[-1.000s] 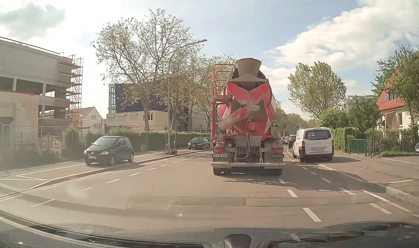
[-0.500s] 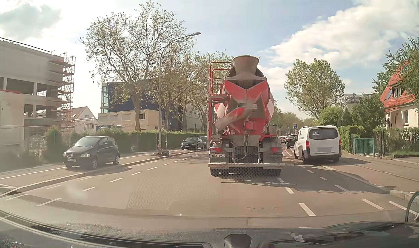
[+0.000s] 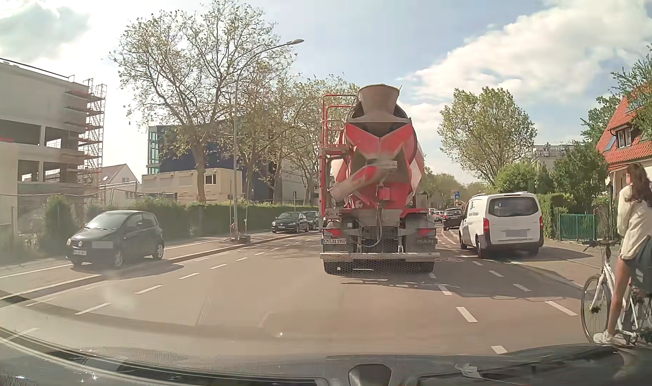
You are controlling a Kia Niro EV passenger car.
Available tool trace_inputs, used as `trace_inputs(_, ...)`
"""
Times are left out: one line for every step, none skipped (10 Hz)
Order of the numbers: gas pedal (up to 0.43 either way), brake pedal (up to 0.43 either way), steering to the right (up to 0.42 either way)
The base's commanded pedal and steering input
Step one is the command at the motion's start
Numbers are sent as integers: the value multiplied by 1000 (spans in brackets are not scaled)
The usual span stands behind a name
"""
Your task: Follow the waypoints while adhering to traffic rules and regulations
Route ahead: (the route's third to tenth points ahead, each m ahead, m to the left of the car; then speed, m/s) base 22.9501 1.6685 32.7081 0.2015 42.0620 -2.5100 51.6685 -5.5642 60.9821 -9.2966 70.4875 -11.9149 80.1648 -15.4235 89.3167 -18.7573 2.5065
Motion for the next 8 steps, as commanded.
trace_inputs(0,207,48)
trace_inputs(0,201,48)
trace_inputs(0,201,47)
trace_inputs(0,201,46)
trace_inputs(0,177,46)
trace_inputs(0,116,46)
trace_inputs(0,85,46)
trace_inputs(0,67,46)
